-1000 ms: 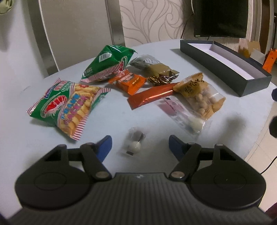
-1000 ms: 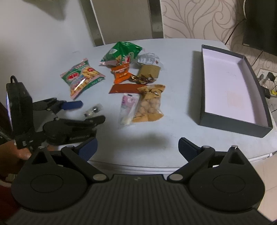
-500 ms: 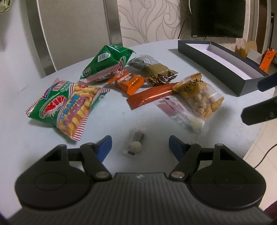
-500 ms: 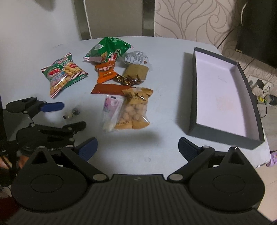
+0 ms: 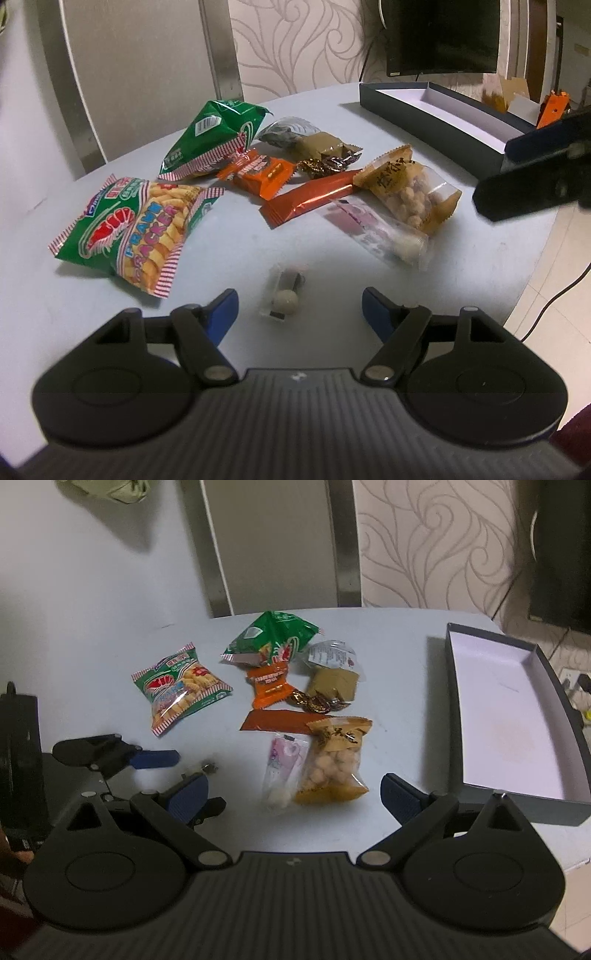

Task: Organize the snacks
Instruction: 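Grasp the small clear white-ball packet with left tool while right tool grasps the pink-label packet, then carry the left packet into the black box and open while right tool drops its packet there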

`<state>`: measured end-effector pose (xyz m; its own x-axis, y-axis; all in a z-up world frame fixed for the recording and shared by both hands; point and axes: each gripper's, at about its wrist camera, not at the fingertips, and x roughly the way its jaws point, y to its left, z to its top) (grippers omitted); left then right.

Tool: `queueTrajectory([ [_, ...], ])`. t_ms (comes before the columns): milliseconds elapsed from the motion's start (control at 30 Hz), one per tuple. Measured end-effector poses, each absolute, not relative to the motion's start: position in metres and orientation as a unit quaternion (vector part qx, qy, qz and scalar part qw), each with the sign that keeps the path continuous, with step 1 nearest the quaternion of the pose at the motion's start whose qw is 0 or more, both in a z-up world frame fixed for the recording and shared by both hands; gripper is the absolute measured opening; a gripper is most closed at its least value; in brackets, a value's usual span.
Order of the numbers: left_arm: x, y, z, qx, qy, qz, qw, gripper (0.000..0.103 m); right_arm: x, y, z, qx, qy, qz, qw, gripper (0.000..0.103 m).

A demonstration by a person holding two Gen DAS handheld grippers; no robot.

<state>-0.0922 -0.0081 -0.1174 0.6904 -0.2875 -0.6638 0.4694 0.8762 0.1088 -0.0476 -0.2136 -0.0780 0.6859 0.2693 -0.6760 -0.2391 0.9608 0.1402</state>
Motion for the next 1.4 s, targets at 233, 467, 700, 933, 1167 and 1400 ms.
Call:
queueTrajectory([
  [233, -0.086, -0.002, -0.117, 0.122, 0.336, -0.210, 0.910, 0.075, -0.036, -0.203, -0.094, 0.007, 0.405, 0.163, 0.900, 0.058],
  [467, -0.080, 0.001, -0.115, 0.116, 0.341, -0.226, 0.905, 0.057, -0.024, -0.184, -0.112, -0.019, 0.422, 0.182, 0.888, 0.047],
  [700, -0.078, 0.005, -0.115, 0.116, 0.343, -0.245, 0.900, 0.048, -0.010, -0.170, -0.125, -0.064, 0.435, 0.175, 0.881, 0.037],
  [933, -0.077, 0.006, -0.114, 0.116, 0.344, -0.249, 0.898, 0.048, -0.003, -0.158, -0.128, -0.093, 0.433, 0.172, 0.880, 0.037],
  [1167, -0.077, 0.011, -0.113, 0.112, 0.346, -0.241, 0.900, 0.030, 0.004, -0.153, -0.131, -0.099, 0.434, 0.164, 0.881, 0.038],
  [1400, -0.076, 0.013, -0.111, 0.113, 0.344, -0.239, 0.901, 0.023, 0.003, -0.148, -0.128, -0.102, 0.440, 0.172, 0.875, 0.033],
])
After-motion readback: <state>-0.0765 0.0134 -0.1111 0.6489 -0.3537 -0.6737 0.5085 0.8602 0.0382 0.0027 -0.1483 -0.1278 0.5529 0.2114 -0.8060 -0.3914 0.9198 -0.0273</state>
